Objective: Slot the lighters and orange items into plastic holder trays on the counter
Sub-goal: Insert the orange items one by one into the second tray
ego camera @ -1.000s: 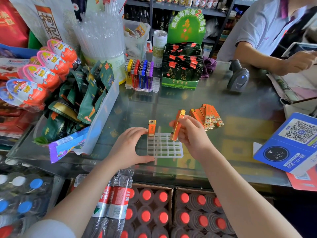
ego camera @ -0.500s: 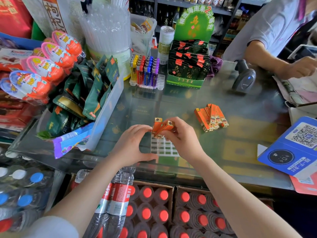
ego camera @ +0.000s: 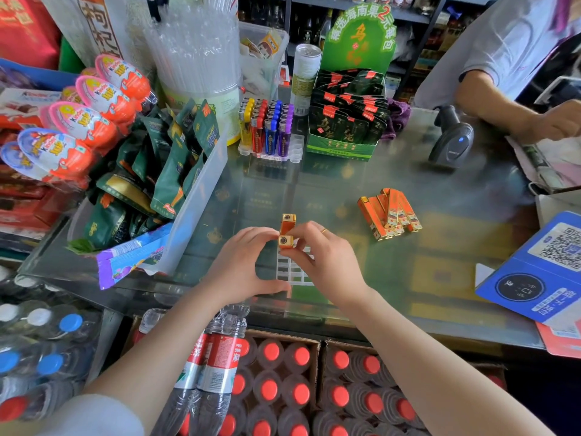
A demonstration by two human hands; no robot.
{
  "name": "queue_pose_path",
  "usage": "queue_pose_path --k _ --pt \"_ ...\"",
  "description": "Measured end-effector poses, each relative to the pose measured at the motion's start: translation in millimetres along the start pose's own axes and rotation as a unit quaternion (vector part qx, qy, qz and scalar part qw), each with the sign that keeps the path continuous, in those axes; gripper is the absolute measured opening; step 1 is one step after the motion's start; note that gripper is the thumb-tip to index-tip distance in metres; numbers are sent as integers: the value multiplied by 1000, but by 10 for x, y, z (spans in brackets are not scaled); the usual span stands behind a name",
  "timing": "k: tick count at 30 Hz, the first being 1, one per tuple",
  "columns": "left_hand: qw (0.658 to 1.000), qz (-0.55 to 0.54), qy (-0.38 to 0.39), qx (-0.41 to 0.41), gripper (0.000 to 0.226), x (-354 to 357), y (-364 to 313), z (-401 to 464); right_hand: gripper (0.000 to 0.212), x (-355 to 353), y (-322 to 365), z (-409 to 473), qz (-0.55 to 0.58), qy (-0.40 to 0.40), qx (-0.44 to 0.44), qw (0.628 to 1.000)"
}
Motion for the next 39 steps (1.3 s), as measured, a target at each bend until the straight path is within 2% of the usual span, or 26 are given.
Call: queue_pose_path --k 4,6,9,13,15,19,24,28,31,34,36,39 --pt "1000 2 -2 -2 78 -4 1 -5 12 40 -181 -20 137 -44 129 981" --pt "1000 1 -5 -3 78 -12 -3 -8 12 67 -208 -34 166 -43 151 973" --pt "1000 -1 -4 -2 77 -24 -21 -11 10 60 -182 -11 110 -28 128 985" --pt "1000 -1 -4 -5 76 -26 -29 -12 22 77 -78 8 -24 -8 83 996" --pt "1000 3 0 -11 76 -22 -28 -9 26 104 -67 -14 -61 -7 88 994" --pt "1000 -6 0 -10 77 -33 -30 -15 28 137 -180 -58 -37 -1 158 987" --pt "1000 -9 -8 -7 77 -44 -49 -25 30 152 -199 -80 -82 23 145 986" --pt "1000 -1 2 -9 79 -31 -56 -2 22 -36 -364 -76 -39 38 157 986" --pt "999 12 18 -25 82 0 -46 24 11 -403 -637 -131 -43 -63 204 976" --pt "999 11 29 -34 84 43 -79 80 19 -709 -964 -228 -74 -149 281 945" --pt "999 6 35 -37 83 77 -113 116 28 -813 -1172 -263 -92 -153 337 925" --pt "999 3 34 -37 81 108 -149 159 33 -818 -1386 -244 -118 -92 394 907"
Point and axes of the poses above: each hand's wrist, its own z-axis towards the middle knuckle, its own x-axis out of the palm, y = z × x, the point moved 6 cm from there along z, towards the middle knuckle, and after that the axes turned 6 degrees about -x, right-handed, at the moved point
